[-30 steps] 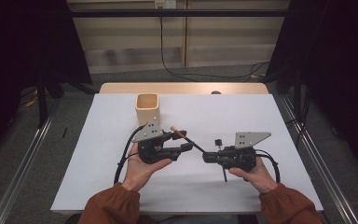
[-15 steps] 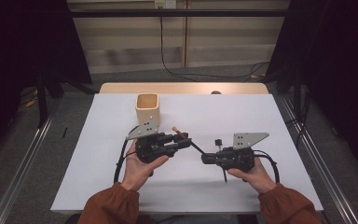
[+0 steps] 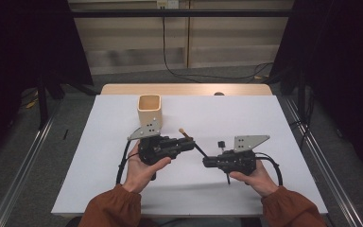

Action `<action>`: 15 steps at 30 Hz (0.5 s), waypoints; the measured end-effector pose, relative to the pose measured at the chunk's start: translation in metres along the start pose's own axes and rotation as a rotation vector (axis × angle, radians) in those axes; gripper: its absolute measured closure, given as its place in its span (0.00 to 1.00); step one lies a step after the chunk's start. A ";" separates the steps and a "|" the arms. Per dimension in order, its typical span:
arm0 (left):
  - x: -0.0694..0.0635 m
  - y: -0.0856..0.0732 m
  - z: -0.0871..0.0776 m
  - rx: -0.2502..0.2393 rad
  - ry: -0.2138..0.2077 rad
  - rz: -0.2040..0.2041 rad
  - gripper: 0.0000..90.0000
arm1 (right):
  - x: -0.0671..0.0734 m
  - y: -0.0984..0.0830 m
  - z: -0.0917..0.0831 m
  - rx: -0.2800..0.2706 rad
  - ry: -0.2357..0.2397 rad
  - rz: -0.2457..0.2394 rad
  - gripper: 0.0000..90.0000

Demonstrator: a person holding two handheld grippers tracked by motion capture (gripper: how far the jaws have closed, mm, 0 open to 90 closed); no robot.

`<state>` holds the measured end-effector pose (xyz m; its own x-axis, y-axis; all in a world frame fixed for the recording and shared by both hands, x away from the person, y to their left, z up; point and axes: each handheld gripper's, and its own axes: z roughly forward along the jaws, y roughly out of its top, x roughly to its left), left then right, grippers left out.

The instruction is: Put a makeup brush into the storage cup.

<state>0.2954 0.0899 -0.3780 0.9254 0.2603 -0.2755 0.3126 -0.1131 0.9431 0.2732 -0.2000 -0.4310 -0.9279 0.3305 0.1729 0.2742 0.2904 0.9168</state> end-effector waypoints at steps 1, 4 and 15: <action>-0.001 0.000 0.000 -0.003 0.006 0.000 0.90 | 0.000 0.000 0.001 0.000 0.002 0.000 0.95; -0.003 0.001 0.001 0.001 -0.002 0.000 0.91 | 0.000 -0.001 0.001 0.002 0.003 0.002 0.94; -0.008 0.005 0.003 0.002 -0.022 0.008 0.93 | -0.001 -0.001 0.002 -0.001 0.002 0.013 0.92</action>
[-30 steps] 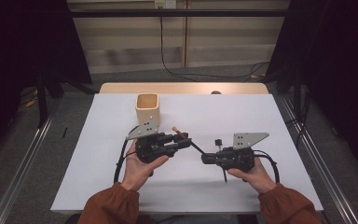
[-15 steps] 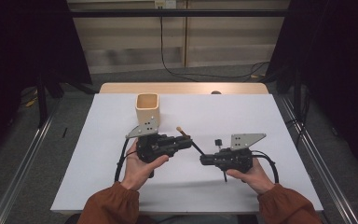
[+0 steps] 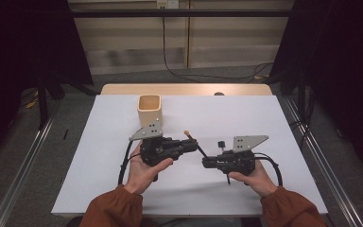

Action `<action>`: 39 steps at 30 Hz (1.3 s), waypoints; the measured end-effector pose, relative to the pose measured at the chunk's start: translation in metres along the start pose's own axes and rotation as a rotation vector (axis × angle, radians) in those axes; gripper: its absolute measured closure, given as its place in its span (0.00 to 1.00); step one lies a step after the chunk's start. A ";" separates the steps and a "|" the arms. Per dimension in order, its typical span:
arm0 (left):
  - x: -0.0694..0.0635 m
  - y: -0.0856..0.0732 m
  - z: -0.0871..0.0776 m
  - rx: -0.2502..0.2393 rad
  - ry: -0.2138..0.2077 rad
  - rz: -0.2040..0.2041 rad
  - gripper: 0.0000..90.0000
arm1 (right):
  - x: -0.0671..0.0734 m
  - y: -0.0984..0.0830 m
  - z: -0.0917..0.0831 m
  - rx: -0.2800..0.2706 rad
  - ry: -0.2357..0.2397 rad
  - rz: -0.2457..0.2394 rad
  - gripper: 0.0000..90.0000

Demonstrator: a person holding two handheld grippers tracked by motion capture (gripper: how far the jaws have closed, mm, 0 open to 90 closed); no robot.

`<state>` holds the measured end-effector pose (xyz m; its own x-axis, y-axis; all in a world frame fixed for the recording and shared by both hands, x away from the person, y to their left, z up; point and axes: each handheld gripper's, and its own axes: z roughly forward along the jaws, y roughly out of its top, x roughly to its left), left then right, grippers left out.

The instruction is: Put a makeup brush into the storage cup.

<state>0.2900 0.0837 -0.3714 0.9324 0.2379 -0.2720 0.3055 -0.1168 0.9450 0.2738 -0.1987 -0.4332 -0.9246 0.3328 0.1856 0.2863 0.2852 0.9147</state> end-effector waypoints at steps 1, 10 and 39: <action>0.000 0.000 0.000 -0.002 -0.002 0.002 0.93 | 0.000 0.000 0.000 0.000 -0.002 -0.001 0.91; 0.000 0.002 0.000 -0.001 0.002 0.001 0.93 | 0.002 0.001 0.002 -0.002 0.002 0.015 0.67; 0.010 0.008 -0.022 0.007 0.101 0.004 0.93 | 0.001 0.003 -0.005 -0.031 -0.115 0.050 0.04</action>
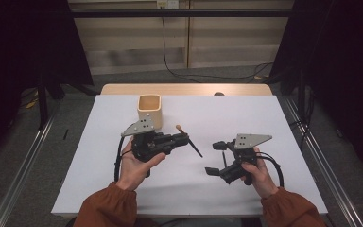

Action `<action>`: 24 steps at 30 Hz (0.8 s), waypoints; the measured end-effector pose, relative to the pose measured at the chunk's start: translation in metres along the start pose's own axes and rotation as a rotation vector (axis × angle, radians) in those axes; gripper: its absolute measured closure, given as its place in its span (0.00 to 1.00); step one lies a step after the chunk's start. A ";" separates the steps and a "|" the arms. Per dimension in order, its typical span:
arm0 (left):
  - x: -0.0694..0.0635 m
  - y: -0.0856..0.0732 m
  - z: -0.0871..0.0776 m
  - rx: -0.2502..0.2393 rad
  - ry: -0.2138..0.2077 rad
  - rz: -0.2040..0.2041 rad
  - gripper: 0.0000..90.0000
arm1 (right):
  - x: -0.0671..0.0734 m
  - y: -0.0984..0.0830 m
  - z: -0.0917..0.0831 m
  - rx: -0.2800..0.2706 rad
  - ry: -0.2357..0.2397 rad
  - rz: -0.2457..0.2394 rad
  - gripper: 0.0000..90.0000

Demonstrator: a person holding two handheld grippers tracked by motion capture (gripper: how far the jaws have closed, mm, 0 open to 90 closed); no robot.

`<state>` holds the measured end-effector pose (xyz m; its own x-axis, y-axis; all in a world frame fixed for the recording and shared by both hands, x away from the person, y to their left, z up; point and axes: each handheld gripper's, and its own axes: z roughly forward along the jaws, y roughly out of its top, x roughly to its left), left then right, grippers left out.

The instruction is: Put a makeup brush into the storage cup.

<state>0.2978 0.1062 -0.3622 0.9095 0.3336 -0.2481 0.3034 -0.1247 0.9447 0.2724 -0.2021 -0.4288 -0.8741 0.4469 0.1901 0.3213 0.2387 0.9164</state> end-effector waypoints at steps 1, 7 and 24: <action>0.001 0.000 -0.002 0.001 0.004 0.004 0.93 | 0.000 0.000 -0.001 -0.003 -0.011 -0.004 0.04; 0.004 0.000 -0.012 0.005 0.028 0.006 0.93 | 0.004 0.000 -0.005 -0.021 -0.038 -0.024 0.06; 0.016 -0.005 -0.038 -0.002 0.089 -0.022 0.93 | 0.000 -0.007 -0.023 -0.085 -0.156 -0.005 0.04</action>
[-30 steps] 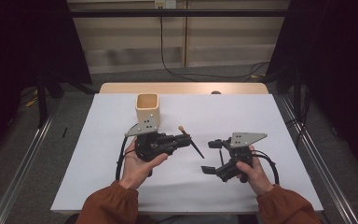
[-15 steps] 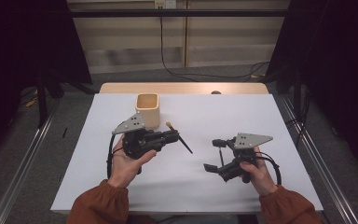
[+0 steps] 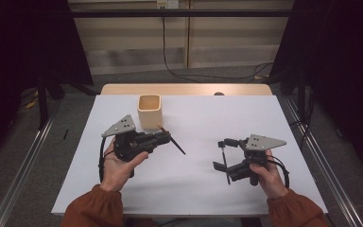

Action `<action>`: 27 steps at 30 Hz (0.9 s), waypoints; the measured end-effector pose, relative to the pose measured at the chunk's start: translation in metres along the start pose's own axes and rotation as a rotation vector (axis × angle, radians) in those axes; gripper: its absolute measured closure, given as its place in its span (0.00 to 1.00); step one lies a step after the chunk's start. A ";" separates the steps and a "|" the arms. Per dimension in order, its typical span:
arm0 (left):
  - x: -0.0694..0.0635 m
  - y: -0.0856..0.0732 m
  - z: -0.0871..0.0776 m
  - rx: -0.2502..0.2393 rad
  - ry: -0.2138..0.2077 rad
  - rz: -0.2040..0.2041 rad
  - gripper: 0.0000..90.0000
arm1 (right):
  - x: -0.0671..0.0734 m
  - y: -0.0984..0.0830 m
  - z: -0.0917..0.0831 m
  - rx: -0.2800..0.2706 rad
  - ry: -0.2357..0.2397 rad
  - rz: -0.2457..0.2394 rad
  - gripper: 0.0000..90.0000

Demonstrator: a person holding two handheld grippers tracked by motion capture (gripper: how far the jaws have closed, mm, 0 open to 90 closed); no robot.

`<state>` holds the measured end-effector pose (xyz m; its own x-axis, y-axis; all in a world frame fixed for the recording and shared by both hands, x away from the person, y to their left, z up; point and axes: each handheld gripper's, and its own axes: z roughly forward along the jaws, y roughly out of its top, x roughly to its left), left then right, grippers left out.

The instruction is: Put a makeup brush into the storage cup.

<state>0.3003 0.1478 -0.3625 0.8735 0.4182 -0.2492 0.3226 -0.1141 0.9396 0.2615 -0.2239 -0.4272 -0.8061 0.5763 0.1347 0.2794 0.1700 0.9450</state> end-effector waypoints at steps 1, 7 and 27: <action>0.001 0.001 -0.002 0.001 0.005 0.002 0.93 | 0.000 -0.001 -0.001 -0.005 -0.009 -0.003 0.03; 0.010 0.003 -0.011 -0.001 0.034 0.001 0.93 | -0.001 -0.008 -0.008 -0.010 -0.046 0.017 0.03; 0.030 0.001 -0.034 0.009 0.125 -0.007 0.93 | -0.008 -0.029 -0.054 -0.028 -0.188 0.052 0.03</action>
<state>0.3145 0.1904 -0.3607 0.8189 0.5284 -0.2241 0.3324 -0.1184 0.9357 0.2313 -0.2767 -0.4396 -0.6781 0.7237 0.1280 0.3017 0.1154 0.9464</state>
